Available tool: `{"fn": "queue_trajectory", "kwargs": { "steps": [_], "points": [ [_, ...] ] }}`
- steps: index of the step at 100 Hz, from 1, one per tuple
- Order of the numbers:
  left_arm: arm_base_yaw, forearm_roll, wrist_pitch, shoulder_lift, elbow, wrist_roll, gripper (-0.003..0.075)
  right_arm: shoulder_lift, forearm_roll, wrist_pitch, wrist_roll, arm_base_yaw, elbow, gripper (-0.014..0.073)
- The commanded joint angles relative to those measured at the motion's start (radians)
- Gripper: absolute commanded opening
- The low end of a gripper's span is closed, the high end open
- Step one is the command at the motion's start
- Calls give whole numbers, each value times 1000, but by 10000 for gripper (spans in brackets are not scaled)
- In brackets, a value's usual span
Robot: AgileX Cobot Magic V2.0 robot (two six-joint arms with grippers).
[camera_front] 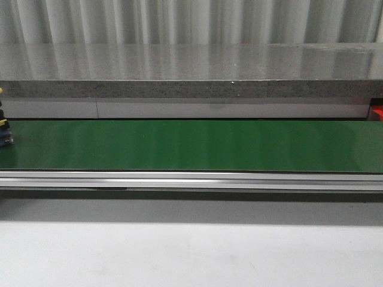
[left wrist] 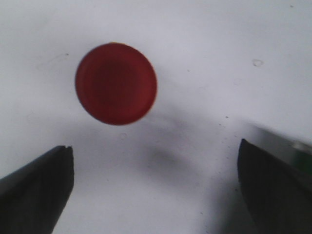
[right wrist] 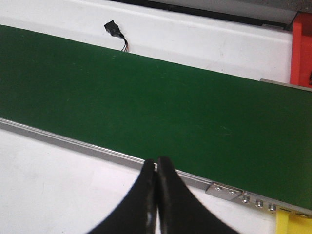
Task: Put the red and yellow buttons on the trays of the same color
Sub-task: 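Set the yellow button on the green belt and open the left gripper, then grasp a red button from the table with the left gripper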
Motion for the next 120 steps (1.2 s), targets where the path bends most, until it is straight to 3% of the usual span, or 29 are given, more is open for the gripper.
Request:
{"fn": "queue_trajectory", "kwargs": {
  "steps": [1, 33, 48, 62, 81, 120],
  "points": [
    [5, 27, -33, -25, -57, -29, 651, -9, 32, -48, -6, 1, -25, -68],
    [15, 11, -60, 65, -171, -29, 647, -9, 32, -48, -6, 1, -25, -68],
    [14, -16, -76, 87, -196, -29, 580, -9, 32, -48, -6, 1, -25, -68],
    [14, -16, -79, 89, -196, -29, 389, -9, 32, -48, -6, 1, -25, -68],
    [14, -16, -72, 79, -208, -29, -20, -9, 32, -48, -6, 1, -25, -68],
    [-12, -40, 53, -162, -282, 10, -20, -9, 32, -48, -6, 1, -25, -68]
  ]
}}
